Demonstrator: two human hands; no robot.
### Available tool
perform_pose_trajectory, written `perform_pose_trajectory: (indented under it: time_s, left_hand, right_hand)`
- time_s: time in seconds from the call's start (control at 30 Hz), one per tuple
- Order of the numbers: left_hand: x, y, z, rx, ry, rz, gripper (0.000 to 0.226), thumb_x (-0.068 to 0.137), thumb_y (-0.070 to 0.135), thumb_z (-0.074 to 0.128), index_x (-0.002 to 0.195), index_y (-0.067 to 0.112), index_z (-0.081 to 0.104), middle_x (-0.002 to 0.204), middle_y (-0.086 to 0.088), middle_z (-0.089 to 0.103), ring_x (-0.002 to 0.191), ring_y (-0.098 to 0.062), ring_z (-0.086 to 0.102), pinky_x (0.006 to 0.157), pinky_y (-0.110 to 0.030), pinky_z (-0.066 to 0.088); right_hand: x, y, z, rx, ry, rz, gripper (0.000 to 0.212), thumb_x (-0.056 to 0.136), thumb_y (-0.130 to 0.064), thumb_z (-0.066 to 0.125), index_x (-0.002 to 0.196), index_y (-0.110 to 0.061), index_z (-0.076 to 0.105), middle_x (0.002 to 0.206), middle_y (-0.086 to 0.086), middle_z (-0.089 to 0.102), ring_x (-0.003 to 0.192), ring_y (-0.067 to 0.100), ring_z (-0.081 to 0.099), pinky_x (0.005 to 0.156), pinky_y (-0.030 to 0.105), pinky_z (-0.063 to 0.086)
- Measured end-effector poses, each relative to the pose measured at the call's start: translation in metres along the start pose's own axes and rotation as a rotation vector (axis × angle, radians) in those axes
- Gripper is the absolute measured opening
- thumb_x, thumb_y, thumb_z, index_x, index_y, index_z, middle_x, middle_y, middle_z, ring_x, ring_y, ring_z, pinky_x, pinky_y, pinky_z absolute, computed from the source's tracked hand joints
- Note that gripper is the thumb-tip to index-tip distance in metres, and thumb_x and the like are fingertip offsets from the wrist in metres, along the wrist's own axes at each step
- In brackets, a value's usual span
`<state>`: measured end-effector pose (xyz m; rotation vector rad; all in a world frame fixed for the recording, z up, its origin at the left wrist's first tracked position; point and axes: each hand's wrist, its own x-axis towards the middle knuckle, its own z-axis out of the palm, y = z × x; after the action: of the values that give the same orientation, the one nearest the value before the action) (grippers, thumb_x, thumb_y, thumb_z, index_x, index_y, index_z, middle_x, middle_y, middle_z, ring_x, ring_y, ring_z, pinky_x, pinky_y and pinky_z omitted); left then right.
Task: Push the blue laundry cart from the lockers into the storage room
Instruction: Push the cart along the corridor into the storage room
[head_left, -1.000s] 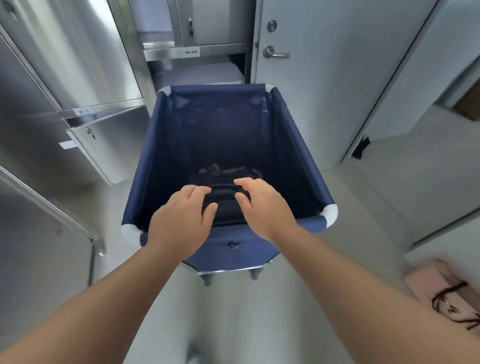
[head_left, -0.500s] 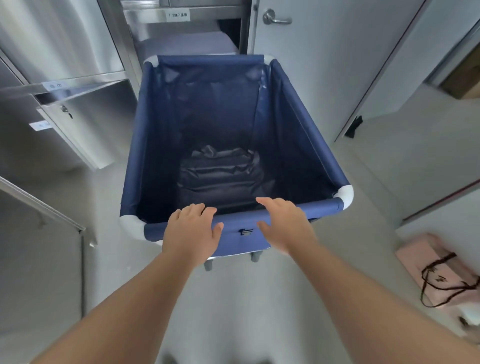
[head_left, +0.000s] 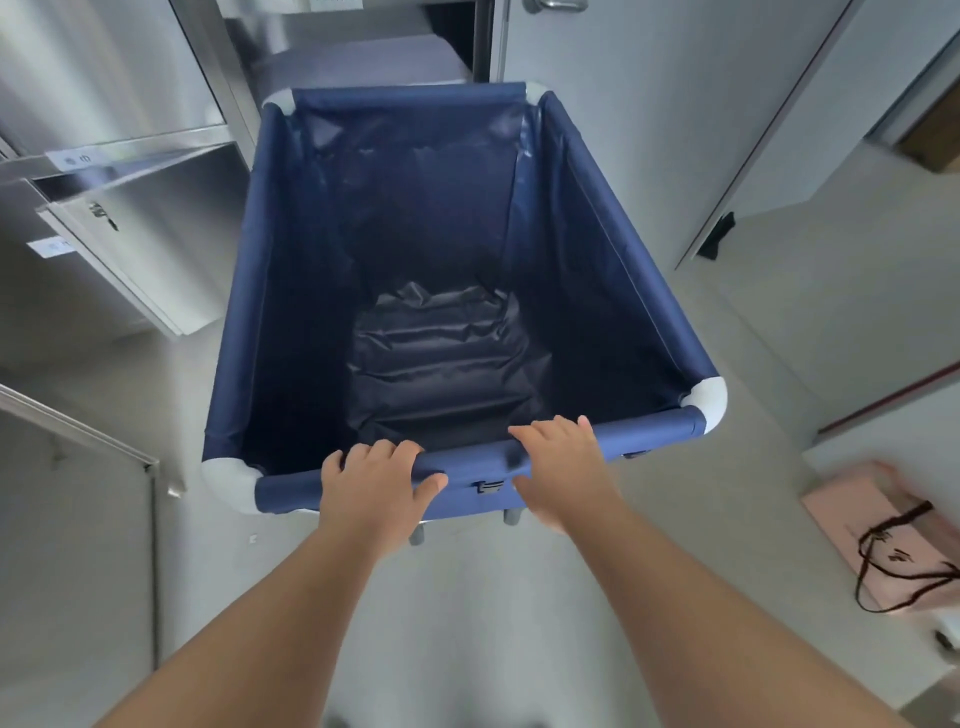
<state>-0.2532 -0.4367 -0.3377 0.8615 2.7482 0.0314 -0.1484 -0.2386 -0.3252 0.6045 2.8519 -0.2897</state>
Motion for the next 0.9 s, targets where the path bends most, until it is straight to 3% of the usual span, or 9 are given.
perform_pose_trajectory:
  time_s: [0.1,0.23,0.37,0.47,0.9]
  left_hand:
    - [0.001,-0.001,0.002,0.007,0.029,-0.006,0.052,0.089,0.068,0.028,0.122,0.037,0.052,0.108,0.012,0.059,0.105,-0.018,0.051,0.108,-0.043,0.029]
    - [0.002,-0.006,0.004,-0.02,0.059,0.008,0.051,0.088,0.068,0.031,0.118,0.035,0.055,0.104,0.012,0.06,0.101,-0.018,0.052,0.104,-0.042,0.03]
    - [0.004,-0.011,0.006,-0.013,0.102,0.011,0.049,0.086,0.07,0.033,0.11,0.034,0.057,0.098,0.011,0.06,0.094,-0.018,0.053,0.096,-0.04,0.034]
    - [0.003,-0.014,0.009,-0.021,0.129,0.003,0.049,0.084,0.072,0.036,0.105,0.032,0.058,0.092,0.01,0.059,0.089,-0.019,0.051,0.089,-0.039,0.033]
    - [-0.024,-0.035,0.015,-0.007,0.117,0.019,0.054,0.084,0.073,0.034,0.11,0.033,0.057,0.1,0.008,0.06,0.094,-0.02,0.05,0.089,-0.04,0.033]
  right_hand:
    - [0.005,0.0,0.004,-0.002,0.0,0.006,0.055,0.092,-0.04,0.056,0.143,-0.034,0.039,0.134,-0.006,0.052,0.13,0.02,0.037,0.12,0.041,0.004]
    - [0.01,-0.002,0.006,-0.061,0.001,0.007,0.059,0.085,-0.062,0.051,0.138,-0.036,0.043,0.118,-0.006,0.055,0.113,0.023,0.043,0.11,0.039,0.019]
    - [0.009,-0.007,0.01,-0.056,0.009,0.012,0.071,0.079,-0.078,0.031,0.134,-0.036,0.046,0.115,-0.006,0.055,0.109,0.022,0.043,0.106,0.04,0.022]
    - [0.009,-0.009,0.012,-0.038,0.026,0.018,0.067,0.088,-0.072,0.019,0.134,-0.035,0.049,0.116,-0.005,0.057,0.109,0.023,0.044,0.106,0.041,0.023]
    - [-0.024,-0.029,0.031,-0.082,0.096,-0.026,0.057,0.094,-0.066,0.025,0.131,-0.032,0.052,0.113,-0.003,0.058,0.103,0.024,0.047,0.104,0.041,0.026]
